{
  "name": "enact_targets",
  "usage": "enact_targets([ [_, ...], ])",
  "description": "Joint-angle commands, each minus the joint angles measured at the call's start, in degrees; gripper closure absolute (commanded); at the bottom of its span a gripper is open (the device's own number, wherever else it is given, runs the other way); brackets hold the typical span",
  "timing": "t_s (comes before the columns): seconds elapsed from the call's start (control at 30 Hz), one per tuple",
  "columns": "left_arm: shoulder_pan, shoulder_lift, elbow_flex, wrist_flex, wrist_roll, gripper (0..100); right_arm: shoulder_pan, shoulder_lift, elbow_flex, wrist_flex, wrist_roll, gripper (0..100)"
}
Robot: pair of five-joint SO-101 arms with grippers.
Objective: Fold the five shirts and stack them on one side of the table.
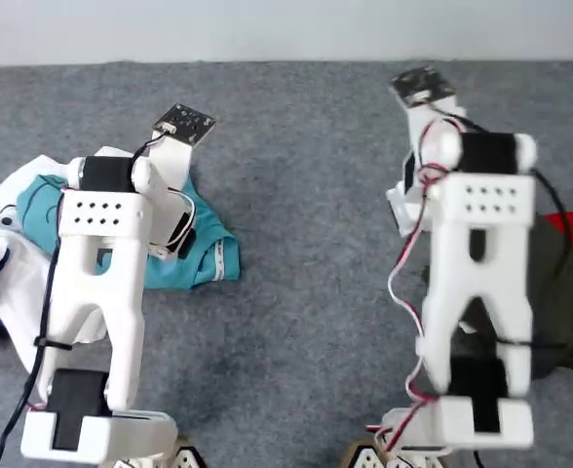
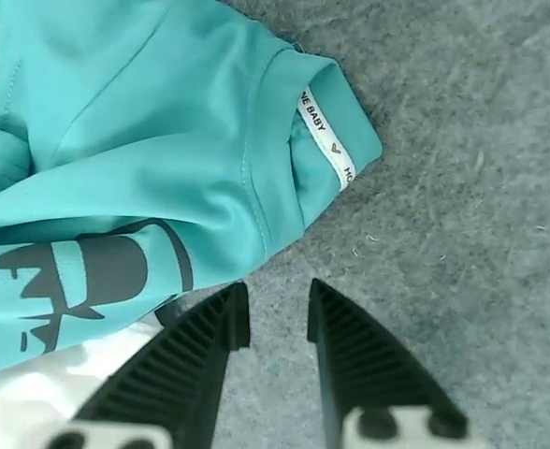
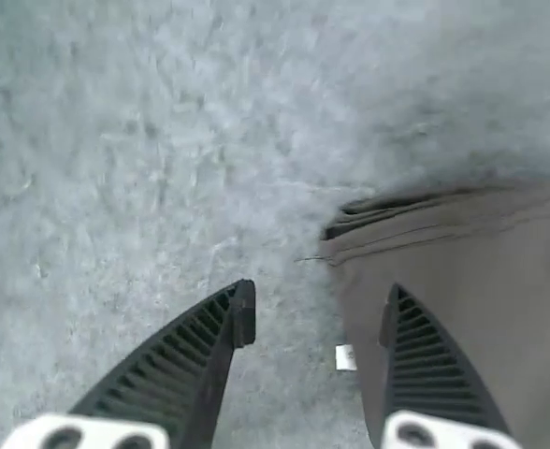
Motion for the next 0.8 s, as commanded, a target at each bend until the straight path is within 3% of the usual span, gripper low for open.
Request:
enact_targets([
  [0.0,0.0,0.0,-0.1,-0.4,0.5,89,-1.4,2.7,-2.2,2.4,1.7,77.2],
  [0.23,0.0,2.5,-0.1,-2.8,0.4,88,-1.3,5.3,3.1,2.2,1.9,77.2],
  [0.53,0.0,28.2,-1.7,-7.3,0.5,88,-1.2,5.4,5.1,2.2,1.9,77.2],
  [0.77,0.0,36.5,-10.8,-6.0,0.6,89,-1.5,5.7,5.2,2.2,1.9,77.2],
])
